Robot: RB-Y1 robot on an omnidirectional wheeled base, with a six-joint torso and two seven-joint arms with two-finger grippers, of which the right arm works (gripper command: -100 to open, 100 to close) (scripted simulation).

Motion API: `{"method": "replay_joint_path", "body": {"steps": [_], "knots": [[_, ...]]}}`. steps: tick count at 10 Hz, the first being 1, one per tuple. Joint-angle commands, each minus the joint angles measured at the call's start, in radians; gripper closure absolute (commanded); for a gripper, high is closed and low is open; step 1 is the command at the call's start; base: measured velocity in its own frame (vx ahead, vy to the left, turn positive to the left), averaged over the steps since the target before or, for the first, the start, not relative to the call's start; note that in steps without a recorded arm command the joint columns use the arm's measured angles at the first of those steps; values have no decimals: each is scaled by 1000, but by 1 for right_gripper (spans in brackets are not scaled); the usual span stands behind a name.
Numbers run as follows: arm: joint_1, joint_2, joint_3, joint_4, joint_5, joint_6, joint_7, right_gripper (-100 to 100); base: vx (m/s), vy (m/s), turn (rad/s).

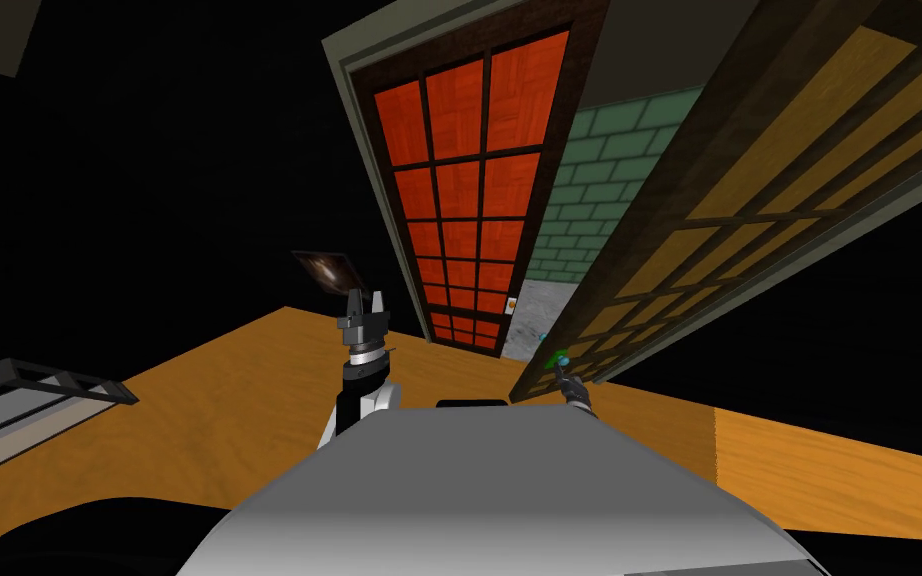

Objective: Pull the door open

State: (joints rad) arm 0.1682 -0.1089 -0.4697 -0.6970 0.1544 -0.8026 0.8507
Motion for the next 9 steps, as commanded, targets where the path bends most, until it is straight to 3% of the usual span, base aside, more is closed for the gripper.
{"method": "replay_joint_path", "body": {"steps": [1, 9], "knots": [[4, -22, -14, 12, -22, 11, -37, 100, -47, -18, 33], [10, -36, 8, 19, -68, 8, -175, 100, -35, -6, 22]]}}
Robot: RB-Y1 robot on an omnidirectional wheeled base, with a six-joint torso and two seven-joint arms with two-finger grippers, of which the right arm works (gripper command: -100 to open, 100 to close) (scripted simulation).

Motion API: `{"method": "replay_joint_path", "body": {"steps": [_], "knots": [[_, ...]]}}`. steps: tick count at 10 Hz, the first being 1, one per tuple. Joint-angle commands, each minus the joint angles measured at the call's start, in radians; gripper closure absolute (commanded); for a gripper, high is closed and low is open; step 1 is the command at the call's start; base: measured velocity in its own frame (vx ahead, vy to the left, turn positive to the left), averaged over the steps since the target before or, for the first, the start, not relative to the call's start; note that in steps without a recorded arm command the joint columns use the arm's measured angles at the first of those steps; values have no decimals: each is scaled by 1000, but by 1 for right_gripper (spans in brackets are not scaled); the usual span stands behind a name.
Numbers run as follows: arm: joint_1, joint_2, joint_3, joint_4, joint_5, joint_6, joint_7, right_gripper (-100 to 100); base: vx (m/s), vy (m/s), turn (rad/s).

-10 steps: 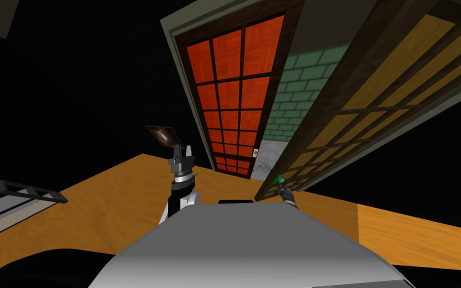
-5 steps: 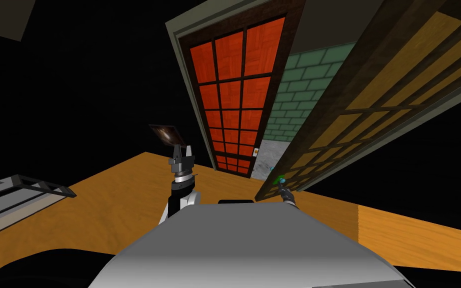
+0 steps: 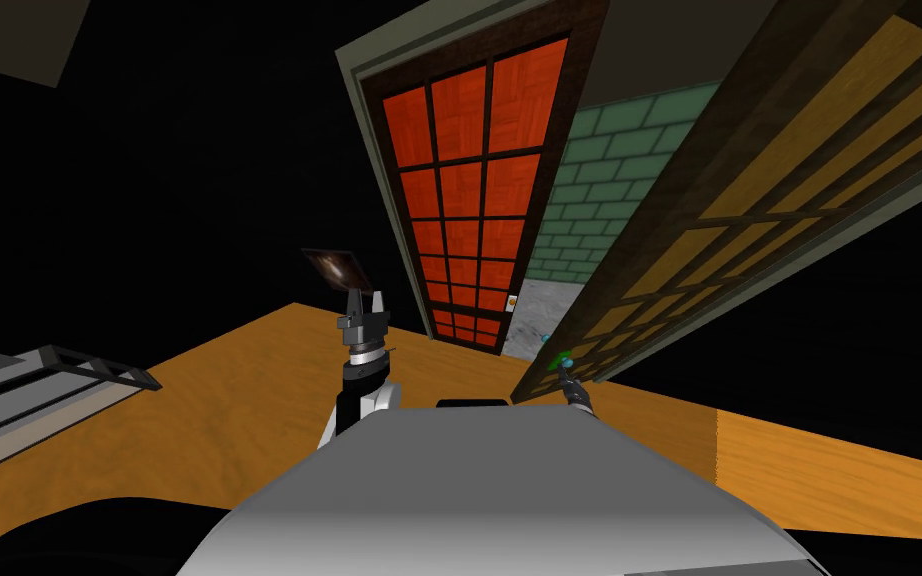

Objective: Pull the door open

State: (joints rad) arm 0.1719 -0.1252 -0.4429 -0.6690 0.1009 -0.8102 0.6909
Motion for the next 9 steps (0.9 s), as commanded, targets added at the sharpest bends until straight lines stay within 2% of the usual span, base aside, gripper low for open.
{"method": "replay_joint_path", "body": {"steps": [1, 3, 4, 7, 9], "knots": [[8, -22, -15, -7, -22, 15, -38, 100, -35, -6, 29], [8, -22, -15, -7, -22, 15, -38, 100, -20, 1, 5], [8, -26, -7, -5, -38, 14, -87, 100, -23, -13, 51], [8, -33, 7, -2, -63, 12, -163, 100, -40, -6, 47], [8, -33, 7, 16, -63, 12, -164, 100, -15, 0, -3]]}}
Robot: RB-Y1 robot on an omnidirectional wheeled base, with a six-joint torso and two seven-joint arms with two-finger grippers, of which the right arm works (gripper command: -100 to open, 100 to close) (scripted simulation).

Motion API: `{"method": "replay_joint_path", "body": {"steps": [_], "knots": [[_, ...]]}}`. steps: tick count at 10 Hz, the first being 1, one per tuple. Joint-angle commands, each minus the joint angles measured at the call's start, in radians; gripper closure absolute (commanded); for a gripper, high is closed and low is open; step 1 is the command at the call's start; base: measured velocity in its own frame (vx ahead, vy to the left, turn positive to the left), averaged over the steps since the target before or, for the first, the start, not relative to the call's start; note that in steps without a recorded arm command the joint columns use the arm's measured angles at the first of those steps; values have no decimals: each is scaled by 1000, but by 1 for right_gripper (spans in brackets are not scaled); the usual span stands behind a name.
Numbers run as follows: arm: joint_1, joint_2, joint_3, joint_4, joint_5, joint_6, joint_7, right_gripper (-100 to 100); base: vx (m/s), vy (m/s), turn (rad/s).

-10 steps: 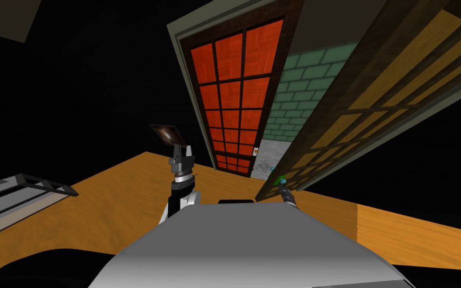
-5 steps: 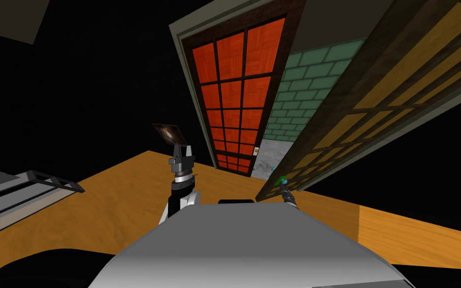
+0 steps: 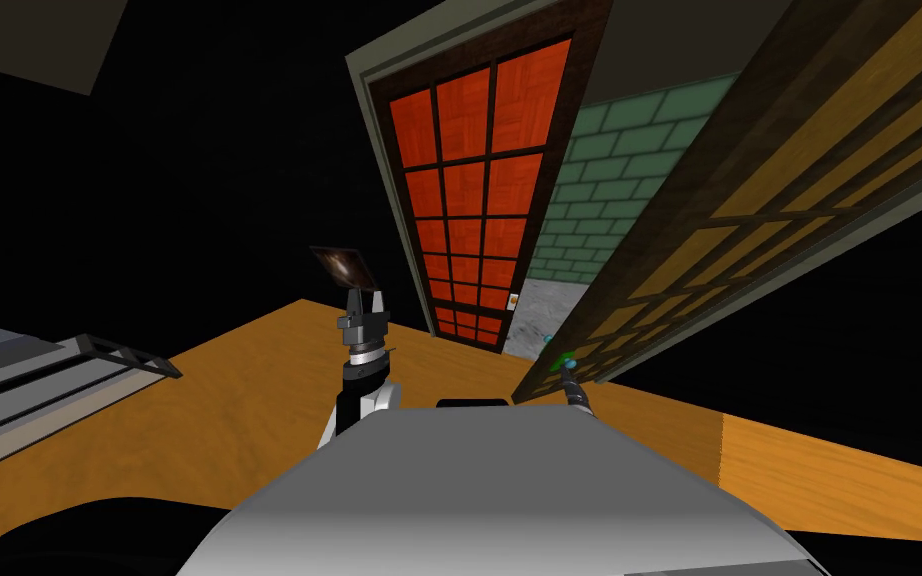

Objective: Pull the door open

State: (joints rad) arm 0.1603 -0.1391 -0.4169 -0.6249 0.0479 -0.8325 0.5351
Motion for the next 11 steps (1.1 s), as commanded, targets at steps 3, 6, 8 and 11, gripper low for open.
{"method": "replay_joint_path", "body": {"steps": [3, 6, 8, 11], "knots": [[19, -21, -14, -45, -19, 34, -33, 100, -5, 0, 6], [19, -27, 0, -42, -44, 32, -109, 100, -19, -2, 45], [18, -32, 10, -40, -61, 30, -162, 100, -36, -13, 45], [18, -32, 10, -42, -61, 30, -162, 100, -9, -9, 7]]}}
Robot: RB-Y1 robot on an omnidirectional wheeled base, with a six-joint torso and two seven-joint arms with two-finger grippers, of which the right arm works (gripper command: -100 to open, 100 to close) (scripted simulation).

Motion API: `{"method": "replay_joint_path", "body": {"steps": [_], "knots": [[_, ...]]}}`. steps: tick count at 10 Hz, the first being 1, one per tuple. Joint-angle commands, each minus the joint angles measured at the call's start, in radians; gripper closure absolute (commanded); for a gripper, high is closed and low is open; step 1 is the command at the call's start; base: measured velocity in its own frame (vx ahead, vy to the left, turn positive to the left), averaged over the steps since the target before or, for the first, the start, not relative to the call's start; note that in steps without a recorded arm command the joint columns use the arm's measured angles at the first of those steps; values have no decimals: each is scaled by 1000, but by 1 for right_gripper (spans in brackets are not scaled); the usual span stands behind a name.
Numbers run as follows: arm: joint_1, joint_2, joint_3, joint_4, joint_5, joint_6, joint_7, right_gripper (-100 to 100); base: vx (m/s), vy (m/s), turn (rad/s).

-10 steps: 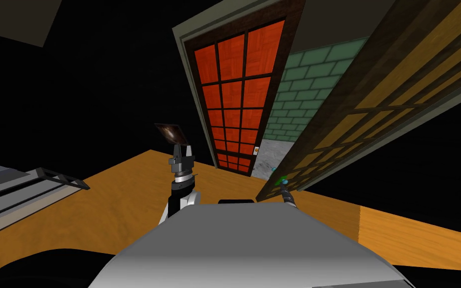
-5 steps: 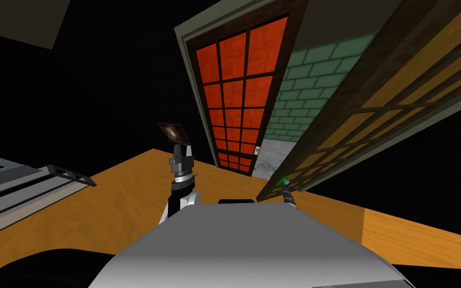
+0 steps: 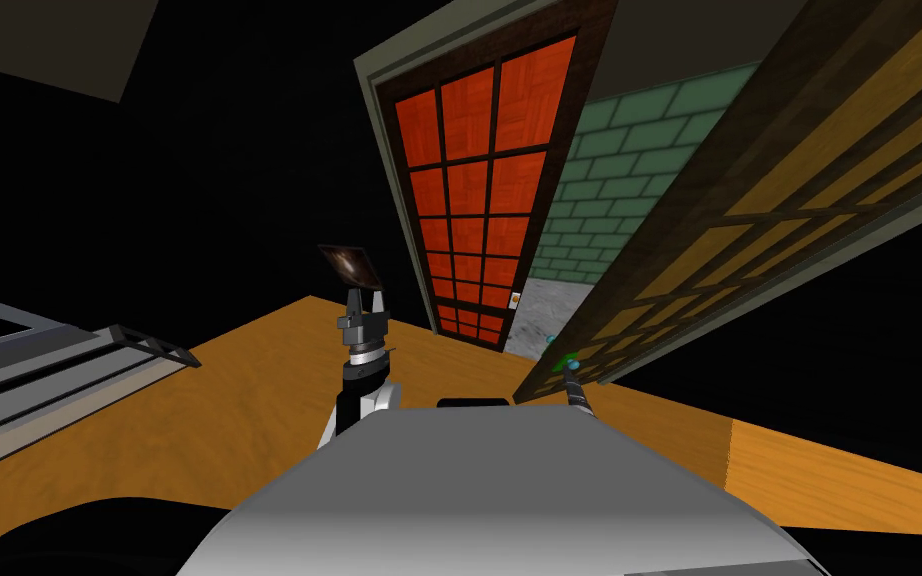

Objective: Pull the door open

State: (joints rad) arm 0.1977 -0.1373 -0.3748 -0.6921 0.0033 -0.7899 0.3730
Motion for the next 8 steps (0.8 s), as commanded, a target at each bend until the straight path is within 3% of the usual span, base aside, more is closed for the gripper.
{"method": "replay_joint_path", "body": {"steps": [1, 6, 7, 8], "knots": [[-20, -33, -32, 27, -17, -13, 0, 100, 0, 0, 0], [-20, -33, -32, 27, -17, -13, 0, 100, -3, 2, -3], [-29, -15, 6, 51, -12, -31, -36, 100, -49, -5, 95], [-30, -17, 11, 51, -17, -32, -54, 100, -89, -28, 118]]}}
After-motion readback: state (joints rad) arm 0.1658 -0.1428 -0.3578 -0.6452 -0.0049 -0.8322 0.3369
